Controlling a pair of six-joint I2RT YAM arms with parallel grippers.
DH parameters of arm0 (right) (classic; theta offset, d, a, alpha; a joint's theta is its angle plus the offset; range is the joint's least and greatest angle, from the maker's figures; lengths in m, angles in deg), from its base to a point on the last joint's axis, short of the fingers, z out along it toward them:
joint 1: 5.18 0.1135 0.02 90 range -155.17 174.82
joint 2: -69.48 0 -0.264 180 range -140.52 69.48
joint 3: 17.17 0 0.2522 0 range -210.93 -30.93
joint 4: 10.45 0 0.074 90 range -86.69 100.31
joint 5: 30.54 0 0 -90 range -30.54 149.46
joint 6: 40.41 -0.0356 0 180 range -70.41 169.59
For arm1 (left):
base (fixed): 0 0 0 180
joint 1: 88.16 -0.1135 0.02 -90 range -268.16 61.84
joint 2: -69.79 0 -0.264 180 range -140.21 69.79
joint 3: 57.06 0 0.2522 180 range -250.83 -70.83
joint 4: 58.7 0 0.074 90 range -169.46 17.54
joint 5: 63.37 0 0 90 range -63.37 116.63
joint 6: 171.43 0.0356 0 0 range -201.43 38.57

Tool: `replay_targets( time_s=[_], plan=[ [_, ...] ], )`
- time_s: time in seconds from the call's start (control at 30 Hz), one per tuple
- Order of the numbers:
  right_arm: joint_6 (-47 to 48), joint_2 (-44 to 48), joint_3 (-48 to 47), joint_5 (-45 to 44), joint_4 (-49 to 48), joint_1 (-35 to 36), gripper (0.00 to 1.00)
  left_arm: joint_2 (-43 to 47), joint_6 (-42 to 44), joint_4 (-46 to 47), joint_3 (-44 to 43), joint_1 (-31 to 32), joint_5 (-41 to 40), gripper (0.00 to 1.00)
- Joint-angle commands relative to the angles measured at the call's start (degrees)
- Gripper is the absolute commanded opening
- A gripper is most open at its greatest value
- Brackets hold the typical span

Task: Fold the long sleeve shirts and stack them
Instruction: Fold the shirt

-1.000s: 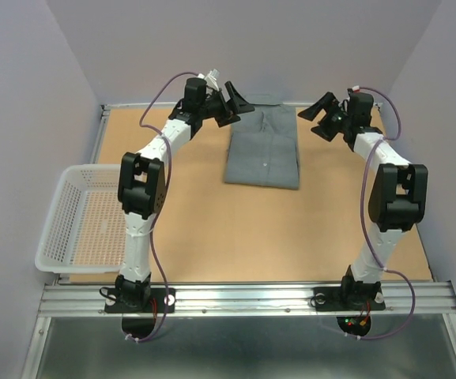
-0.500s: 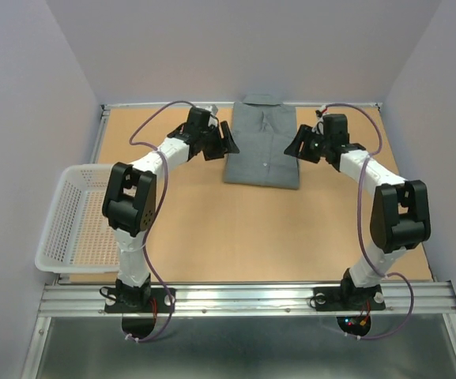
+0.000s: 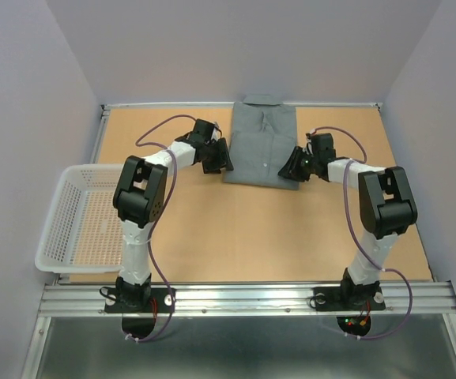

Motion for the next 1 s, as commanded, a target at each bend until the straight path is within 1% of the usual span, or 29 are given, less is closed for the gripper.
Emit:
replay_targets(
  time_s=[0.0,0.03,0.07,0.13,0.2,0.23,0.3,0.37,0.4,0.43,0.47,0.5,0.57,0.6,0.63,0.67,0.7,0.73,0.77,0.8,0.87,0.93,0.97],
  plan=[
    [-3.2,-1.2,4.0,0.8,-6.3,0.4,0.36,-2.4,1.4,-2.3,-1.2,0.9,-0.4,0.59],
    [-3.7,-1.2,4.7,1.1,-7.0,0.3,0.36,-2.6,1.4,-2.5,-0.8,1.0,-0.8,0.55],
    [-3.8,-1.0,6.5,1.2,-7.3,0.4,0.36,-2.5,1.2,-2.6,0.6,1.1,-0.8,0.48],
    [-3.8,0.1,8.3,1.3,-7.7,0.4,0.36,-2.1,1.1,-2.9,2.4,1.3,-1.4,0.41],
    [-3.7,1.3,11.8,1.3,-7.7,0.3,0.36,-0.8,1.2,-3.5,5.9,1.3,-1.9,0.33],
    [-3.7,2.9,13.3,1.4,-7.7,0.4,0.36,0.5,1.1,-3.6,8.8,1.3,-2.8,0.25],
    [-3.7,4.7,15.9,1.6,-7.7,0.4,0.36,2.2,0.9,-4.0,12.5,1.3,-3.3,0.22],
    [-4.0,6.7,20.6,2.1,-7.7,0.6,0.36,4.3,0.1,-3.5,16.7,1.7,-3.6,0.21],
    [-4.4,10.5,23.5,2.5,-7.7,1.0,0.36,8.6,-0.2,-2.5,23.4,2.1,-3.7,0.21],
    [-4.4,10.5,24.6,2.8,-7.7,1.0,0.36,8.6,-0.6,-1.9,23.5,2.3,-3.8,0.21],
    [-4.9,13.8,25.8,3.1,-7.6,1.1,0.36,11.9,-0.8,-1.4,27.3,2.5,-3.9,0.22],
    [-5.3,15.5,26.8,3.3,-7.7,1.0,0.36,13.9,-1.1,-0.8,29.0,2.6,-4.1,0.24],
    [-6.4,19.6,28.2,4.6,-7.3,1.1,0.36,17.8,-1.4,-0.6,31.2,2.6,-5.1,0.32],
    [-6.8,23.2,28.2,5.4,-6.9,1.1,0.36,22.1,-1.3,-0.7,32.5,2.6,-5.4,0.45],
    [-7.2,24.7,28.1,6.3,-6.9,1.1,0.37,24.1,-1.3,-0.9,32.8,2.6,-6.0,0.51],
    [-7.9,25.9,27.6,7.8,-6.9,1.6,0.40,28.2,-1.3,-0.8,33.1,2.7,-6.4,0.62],
    [-8.4,27.2,27.2,8.4,-6.9,1.8,0.41,30.3,-1.3,-0.8,33.2,2.9,-6.7,0.69],
    [-8.8,28.8,26.7,9.4,-7.0,2.3,0.43,32.4,-1.3,-0.1,33.3,3.1,-7.2,0.79],
    [-9.1,29.4,25.7,9.9,-7.2,3.2,0.45,36.1,-2.0,1.1,33.9,3.6,-7.2,0.93],
    [-9.4,29.9,25.3,10.3,-7.4,3.9,0.47,38.1,-2.5,1.1,34.5,4.1,-7.1,0.95],
    [-12.0,30.3,25.4,11.4,-10.7,5.9,0.50,43.3,-3.8,5.9,36.9,5.5,-4.9,0.94],
    [-15.5,30.2,28.4,12.3,-20.1,6.9,0.51,46.0,-7.8,14.2,39.0,8.4,-2.6,0.88],
    [-19.8,29.8,30.1,13.2,-24.4,7.5,0.52,46.9,-9.0,17.4,41.2,9.4,-0.2,0.82]
  ],
)
